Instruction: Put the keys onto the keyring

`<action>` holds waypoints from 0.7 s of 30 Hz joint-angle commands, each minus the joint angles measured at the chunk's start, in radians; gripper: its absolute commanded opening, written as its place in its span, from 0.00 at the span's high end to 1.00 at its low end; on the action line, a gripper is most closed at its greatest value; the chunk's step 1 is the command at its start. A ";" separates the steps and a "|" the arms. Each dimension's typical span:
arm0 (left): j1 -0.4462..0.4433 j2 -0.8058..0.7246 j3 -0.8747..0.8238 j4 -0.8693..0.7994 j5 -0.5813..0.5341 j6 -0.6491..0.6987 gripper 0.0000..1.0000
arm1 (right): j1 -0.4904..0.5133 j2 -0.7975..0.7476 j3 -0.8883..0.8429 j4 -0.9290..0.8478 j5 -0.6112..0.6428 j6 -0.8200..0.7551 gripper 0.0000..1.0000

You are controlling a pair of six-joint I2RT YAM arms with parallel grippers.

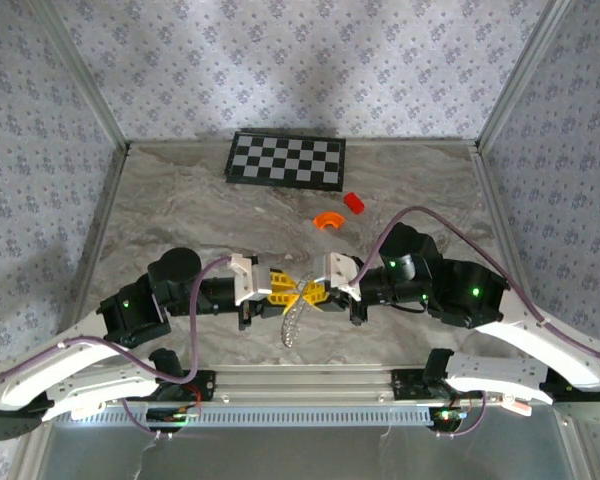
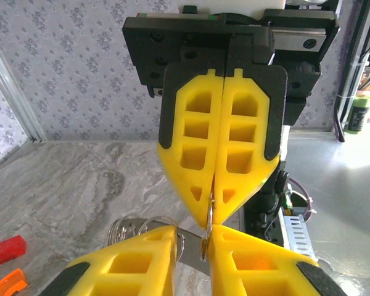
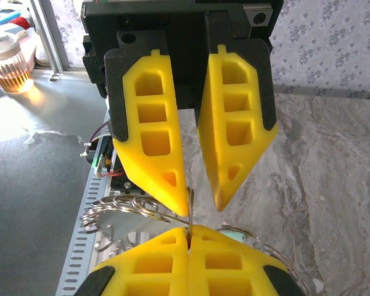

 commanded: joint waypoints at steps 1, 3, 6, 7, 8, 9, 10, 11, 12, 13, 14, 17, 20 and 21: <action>0.000 -0.001 0.023 0.049 0.015 0.004 0.84 | 0.010 -0.012 0.028 0.020 -0.008 -0.011 1.00; 0.000 -0.002 0.021 0.050 0.016 0.004 0.86 | 0.010 -0.014 0.026 0.020 -0.006 -0.011 1.00; 0.000 -0.002 0.022 0.050 0.015 0.003 0.90 | 0.011 -0.014 0.024 0.020 -0.008 -0.011 1.00; 0.000 -0.002 0.021 0.050 0.013 0.004 0.91 | 0.011 -0.014 0.021 0.020 -0.008 -0.011 1.00; 0.000 -0.001 0.022 0.049 0.016 0.003 0.93 | 0.011 -0.014 0.021 0.020 -0.009 -0.011 1.00; 0.001 -0.001 0.022 0.049 0.017 0.003 0.94 | 0.011 -0.014 0.020 0.020 -0.009 -0.011 1.00; 0.000 -0.002 0.022 0.049 0.018 0.005 0.95 | 0.011 -0.014 0.020 0.020 -0.009 -0.011 1.00; 0.000 -0.002 0.021 0.050 0.016 0.004 0.97 | 0.011 -0.014 0.019 0.021 -0.009 -0.010 1.00; 0.000 -0.002 0.021 0.048 0.017 0.006 1.00 | 0.011 -0.014 0.019 0.020 -0.008 -0.009 1.00; 0.000 -0.002 0.020 0.050 0.016 0.007 1.00 | 0.011 -0.014 0.019 0.045 -0.007 -0.008 1.00; 0.000 -0.003 0.019 0.050 0.015 0.006 1.00 | 0.011 -0.014 0.017 0.048 -0.006 -0.007 1.00; 0.000 -0.006 0.014 0.052 -0.002 0.006 1.00 | 0.011 -0.014 0.014 0.054 -0.001 0.000 1.00; 0.000 -0.011 0.008 0.050 -0.036 0.002 1.00 | 0.010 -0.014 0.014 0.054 -0.006 0.019 0.70; 0.000 -0.012 0.007 0.045 -0.051 0.000 1.00 | 0.008 -0.015 0.014 0.053 -0.007 0.030 0.60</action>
